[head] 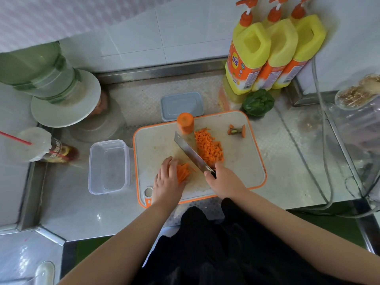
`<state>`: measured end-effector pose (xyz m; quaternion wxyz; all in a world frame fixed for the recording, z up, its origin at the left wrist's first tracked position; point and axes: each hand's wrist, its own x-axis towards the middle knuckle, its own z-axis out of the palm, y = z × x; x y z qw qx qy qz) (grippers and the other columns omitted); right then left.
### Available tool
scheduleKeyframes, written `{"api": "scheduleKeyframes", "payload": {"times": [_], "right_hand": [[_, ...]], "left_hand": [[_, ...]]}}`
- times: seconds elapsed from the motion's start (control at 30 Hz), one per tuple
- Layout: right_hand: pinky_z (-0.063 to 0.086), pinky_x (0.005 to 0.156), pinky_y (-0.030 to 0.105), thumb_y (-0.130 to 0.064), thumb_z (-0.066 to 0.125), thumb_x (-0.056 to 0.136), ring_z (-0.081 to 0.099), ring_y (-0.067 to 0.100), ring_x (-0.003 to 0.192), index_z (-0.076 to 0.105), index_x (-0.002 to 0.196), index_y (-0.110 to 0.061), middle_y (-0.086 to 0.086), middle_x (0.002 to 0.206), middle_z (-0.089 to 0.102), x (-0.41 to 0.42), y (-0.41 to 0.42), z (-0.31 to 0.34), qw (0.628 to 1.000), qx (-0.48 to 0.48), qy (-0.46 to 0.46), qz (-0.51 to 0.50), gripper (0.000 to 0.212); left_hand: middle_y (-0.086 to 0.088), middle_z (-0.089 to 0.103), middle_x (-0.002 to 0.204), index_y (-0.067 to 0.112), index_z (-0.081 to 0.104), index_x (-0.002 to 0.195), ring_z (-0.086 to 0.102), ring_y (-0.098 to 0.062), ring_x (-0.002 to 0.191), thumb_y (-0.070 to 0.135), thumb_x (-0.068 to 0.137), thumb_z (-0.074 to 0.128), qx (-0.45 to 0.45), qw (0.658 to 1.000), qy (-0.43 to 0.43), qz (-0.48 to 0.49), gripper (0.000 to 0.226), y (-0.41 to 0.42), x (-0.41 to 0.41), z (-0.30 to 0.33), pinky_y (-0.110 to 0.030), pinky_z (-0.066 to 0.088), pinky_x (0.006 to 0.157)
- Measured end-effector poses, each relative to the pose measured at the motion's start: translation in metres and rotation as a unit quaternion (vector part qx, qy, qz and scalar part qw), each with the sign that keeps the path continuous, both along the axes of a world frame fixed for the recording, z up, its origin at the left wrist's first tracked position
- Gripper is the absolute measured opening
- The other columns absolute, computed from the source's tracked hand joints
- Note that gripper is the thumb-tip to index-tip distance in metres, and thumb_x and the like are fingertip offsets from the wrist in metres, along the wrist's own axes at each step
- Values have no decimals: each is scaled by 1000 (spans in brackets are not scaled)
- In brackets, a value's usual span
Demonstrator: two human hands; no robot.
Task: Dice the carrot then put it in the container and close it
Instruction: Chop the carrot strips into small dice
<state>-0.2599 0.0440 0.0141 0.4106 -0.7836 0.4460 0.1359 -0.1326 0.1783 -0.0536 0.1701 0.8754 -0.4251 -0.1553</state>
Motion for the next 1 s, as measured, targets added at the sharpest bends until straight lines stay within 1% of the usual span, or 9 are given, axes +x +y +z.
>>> {"api": "scheduleKeyframes", "payload": {"times": [0.1, 0.27, 0.37, 0.5, 0.67, 0.77, 0.83, 0.9, 1.0], "right_hand": [[44, 71, 39, -38, 41, 100, 51, 23, 75, 40, 95, -12, -3, 71, 44, 2, 3, -3, 1000, -2, 20, 7, 26], [43, 69, 35, -38, 38, 101, 52, 23, 76, 41, 95, -14, 0, 79, 50, 6, 10, -4, 998, -15, 55, 16, 24], [43, 68, 35, -37, 37, 101, 51, 22, 75, 43, 94, -15, -1, 77, 49, 8, 16, -4, 998, -14, 59, 34, 24], [35, 60, 32, -39, 36, 101, 50, 22, 71, 43, 90, -15, -3, 71, 46, 16, 20, -3, 996, -14, 45, 78, 27], [38, 59, 35, -39, 34, 102, 51, 23, 67, 41, 94, -15, -3, 70, 46, 20, 18, -3, 997, -34, 42, 48, 27], [41, 62, 35, -40, 34, 101, 53, 23, 71, 41, 93, -17, -3, 72, 47, 19, 21, -3, 996, -32, 55, 58, 26], [38, 60, 33, -40, 34, 101, 50, 20, 68, 40, 90, -17, -4, 71, 45, 20, 24, -4, 995, -18, 55, 76, 27], [35, 55, 31, -41, 34, 101, 48, 18, 64, 40, 89, -17, -3, 71, 46, 21, 25, -4, 995, -13, 49, 82, 28], [40, 61, 34, -40, 34, 102, 53, 22, 69, 40, 95, -18, -4, 72, 48, 21, 21, -4, 997, -30, 47, 47, 25]], "left_hand": [[-7, 26, 155, 12, 26, 151, 31, -27, 142, 38, 83, 75, 1, 999, 27, 17, 88, 7, 7, -1, -43, 32, 113], [-6, 28, 156, 9, 26, 151, 19, -23, 145, 48, 80, 74, 26, 998, 34, 38, 94, 11, 17, -3, -39, 17, 120], [-5, 37, 150, 10, 31, 149, 27, -24, 140, 47, 84, 70, 21, 999, 32, 16, 85, 13, 17, -6, -41, 26, 117], [-9, 52, 137, 6, 41, 143, 43, -29, 129, 42, 84, 73, -6, 1000, 9, 6, 76, 14, 10, -10, -45, 39, 108], [-10, 49, 139, 5, 40, 143, 40, -29, 130, 41, 83, 74, -19, 1000, -3, 24, 77, 15, 6, -12, -46, 37, 109], [-12, 48, 139, 3, 40, 142, 41, -31, 128, 42, 84, 72, -26, 999, -8, 36, 76, 16, 2, -14, -48, 38, 106], [-15, 51, 135, 1, 41, 141, 45, -34, 123, 42, 88, 65, -29, 999, -23, 29, 71, 17, -3, -16, -50, 43, 103], [-17, 51, 133, 0, 38, 142, 47, -35, 119, 45, 94, 47, -20, 999, -43, 18, 66, 16, -8, -16, -51, 47, 99], [-19, 50, 133, -2, 34, 144, 48, -38, 118, 49, 95, 33, -6, 999, -49, 21, 71, 14, -12, -17, -53, 49, 97]]}}
